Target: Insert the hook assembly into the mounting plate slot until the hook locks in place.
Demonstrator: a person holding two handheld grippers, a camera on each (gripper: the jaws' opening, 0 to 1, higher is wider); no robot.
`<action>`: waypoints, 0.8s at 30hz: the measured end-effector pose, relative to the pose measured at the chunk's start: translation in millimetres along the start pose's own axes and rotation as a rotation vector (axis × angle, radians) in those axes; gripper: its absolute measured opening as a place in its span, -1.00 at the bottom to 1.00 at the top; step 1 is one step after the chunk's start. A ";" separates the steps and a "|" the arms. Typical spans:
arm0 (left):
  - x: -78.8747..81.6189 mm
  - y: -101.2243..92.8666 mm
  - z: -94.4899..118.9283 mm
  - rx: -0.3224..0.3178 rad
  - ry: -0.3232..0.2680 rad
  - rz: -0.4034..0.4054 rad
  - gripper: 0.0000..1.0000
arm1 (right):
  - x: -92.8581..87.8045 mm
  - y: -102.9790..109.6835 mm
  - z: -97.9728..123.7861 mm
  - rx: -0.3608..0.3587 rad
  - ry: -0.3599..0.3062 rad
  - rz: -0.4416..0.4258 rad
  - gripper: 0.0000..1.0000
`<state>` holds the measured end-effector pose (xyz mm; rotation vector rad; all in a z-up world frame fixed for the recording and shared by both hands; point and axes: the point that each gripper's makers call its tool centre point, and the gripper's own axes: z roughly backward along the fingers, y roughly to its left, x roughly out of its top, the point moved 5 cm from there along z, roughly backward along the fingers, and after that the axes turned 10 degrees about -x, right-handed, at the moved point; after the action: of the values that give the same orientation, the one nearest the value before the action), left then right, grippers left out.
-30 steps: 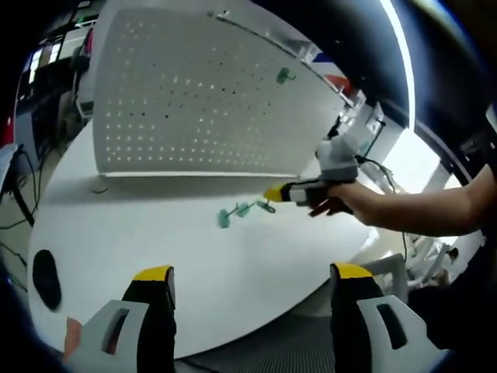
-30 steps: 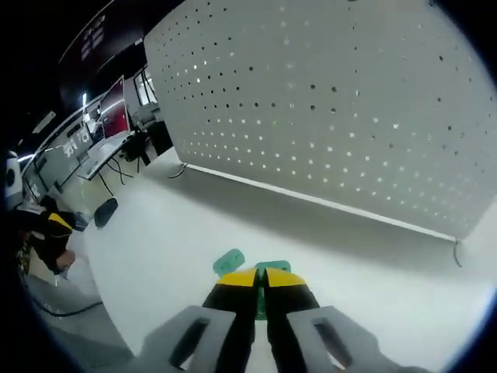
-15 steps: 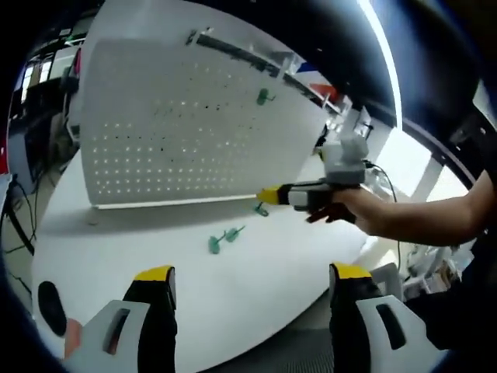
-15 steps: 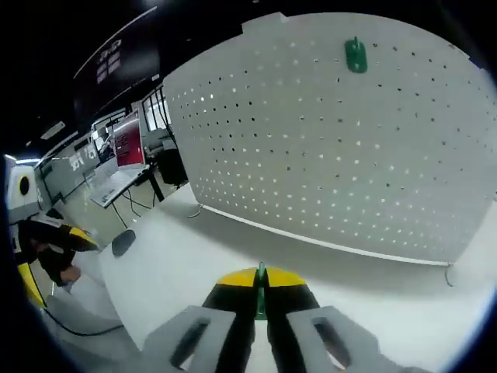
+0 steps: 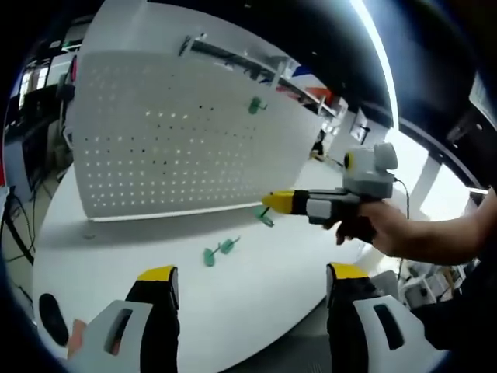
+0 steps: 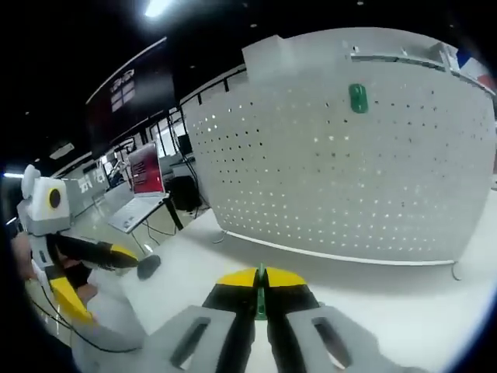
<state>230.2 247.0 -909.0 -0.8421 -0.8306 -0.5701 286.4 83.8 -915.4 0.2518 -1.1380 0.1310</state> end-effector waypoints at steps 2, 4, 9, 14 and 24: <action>-1.3 0.7 -0.8 0.004 0.005 -0.002 0.55 | 5.2 7.1 9.1 0.014 -0.040 -0.040 -1.00; -1.2 0.8 -1.3 0.004 0.000 0.006 0.52 | 7.2 10.8 14.8 0.019 -0.051 -0.049 -1.00; -2.0 0.7 -6.5 -0.013 0.011 0.030 0.52 | 7.7 24.1 27.5 0.044 -0.072 -0.081 -1.00; -3.0 2.7 -9.7 -0.008 0.022 0.029 0.48 | 4.8 36.8 36.2 0.073 -0.076 -0.139 -1.00; 2.3 -2.9 -12.0 -0.043 -0.011 0.058 0.32 | 12.6 67.3 50.7 0.137 -0.143 -0.157 -1.00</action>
<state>234.2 235.2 -910.6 -0.9067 -0.8038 -0.5346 231.6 135.0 -875.0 0.4771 -1.2482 0.0522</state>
